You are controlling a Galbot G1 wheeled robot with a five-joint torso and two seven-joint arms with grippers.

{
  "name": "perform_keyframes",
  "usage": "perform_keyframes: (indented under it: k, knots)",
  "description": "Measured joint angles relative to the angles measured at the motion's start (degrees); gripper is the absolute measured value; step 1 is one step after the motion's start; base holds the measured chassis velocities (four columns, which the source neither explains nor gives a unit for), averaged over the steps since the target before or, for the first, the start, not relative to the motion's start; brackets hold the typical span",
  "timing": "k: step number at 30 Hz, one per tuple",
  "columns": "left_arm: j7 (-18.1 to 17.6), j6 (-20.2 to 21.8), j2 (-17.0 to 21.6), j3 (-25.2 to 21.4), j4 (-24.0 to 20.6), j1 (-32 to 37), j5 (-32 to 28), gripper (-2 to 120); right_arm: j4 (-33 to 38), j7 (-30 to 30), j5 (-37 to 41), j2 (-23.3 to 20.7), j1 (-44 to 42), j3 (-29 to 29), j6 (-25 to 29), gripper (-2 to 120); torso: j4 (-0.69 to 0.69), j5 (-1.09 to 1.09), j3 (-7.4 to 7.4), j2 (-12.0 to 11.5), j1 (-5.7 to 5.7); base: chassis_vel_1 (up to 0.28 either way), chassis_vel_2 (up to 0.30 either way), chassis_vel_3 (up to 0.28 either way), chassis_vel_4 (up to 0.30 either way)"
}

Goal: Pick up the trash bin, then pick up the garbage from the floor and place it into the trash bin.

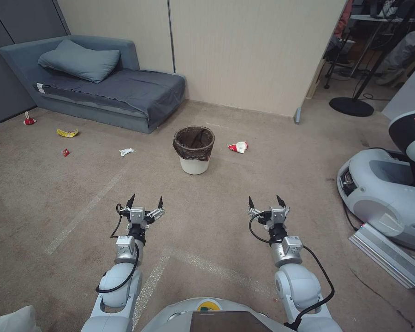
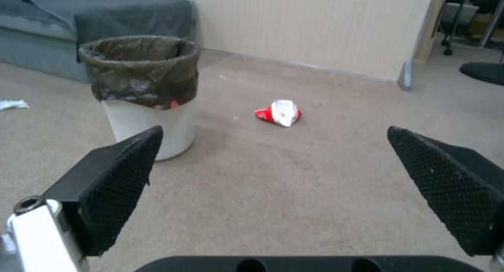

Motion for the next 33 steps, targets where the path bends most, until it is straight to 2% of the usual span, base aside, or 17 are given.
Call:
perform_keyframes:
  k: [17,21,22,23,24,25,27,29,30,33]
  knots:
    - [-0.1,0.1,0.0,0.0,0.0,0.0,0.0,100,0.0,0.0,0.0,0.0,0.0,0.0,0.0,100,0.00,0.00,0.00,0.0,0.00,0.000,0.000,0.000,0.000]
    - [-2.3,3.3,0.2,0.2,-1.6,0.2,1.5,100,1.7,1.3,-1.2,1.3,-0.9,2.0,-0.5,100,0.02,0.00,0.00,0.0,0.00,0.000,0.000,0.000,0.000]
    - [-3.9,5.4,0.4,0.3,-3.0,0.4,2.4,100,3.1,2.3,-2.1,2.3,-1.7,3.7,-0.9,100,-0.02,0.00,0.00,0.0,0.00,0.000,0.000,0.000,0.000]
    - [-3.9,5.4,0.4,0.2,-3.0,0.4,2.4,100,3.1,2.4,-2.1,2.4,-1.8,3.8,-0.9,100,-0.06,-0.02,-0.01,0.0,0.00,0.000,0.000,0.000,0.000]
    - [-4.7,6.6,0.5,0.5,-3.6,0.5,2.8,100,3.5,2.4,-2.3,2.8,-2.0,4.0,-0.9,100,0.02,-0.01,0.01,0.0,0.00,0.000,0.000,0.000,0.000]
    - [-4.7,6.6,0.5,0.5,-3.6,0.5,2.8,100,3.5,2.4,-2.3,2.8,-2.0,4.0,-0.9,100,0.02,-0.01,0.01,0.0,0.00,0.000,0.000,0.000,0.000]
    - [-8.4,10.8,1.1,0.8,-5.9,1.1,4.6,100,5.8,4.0,-4.2,4.4,-3.3,6.6,-1.3,100,0.01,0.01,0.00,0.0,0.00,0.000,0.000,0.000,0.000]
    - [-9.1,11.4,1.1,1.2,-6.1,1.5,4.9,100,7.4,5.1,-5.4,5.5,-4.4,8.3,-1.7,100,0.01,0.00,0.00,0.0,0.00,0.000,0.000,0.000,0.000]
    - [-9.4,11.5,1.2,1.3,-6.2,1.7,5.1,100,8.3,5.8,-6.1,6.1,-4.9,9.3,-1.8,100,-0.04,-0.04,0.00,0.0,0.00,0.000,0.000,0.000,0.000]
    - [-9.5,11.4,1.2,1.4,-6.3,2.0,5.1,100,8.8,6.1,-6.6,6.5,-5.2,9.7,-1.9,100,-0.01,0.00,0.00,0.0,0.00,0.000,0.000,0.000,0.000]
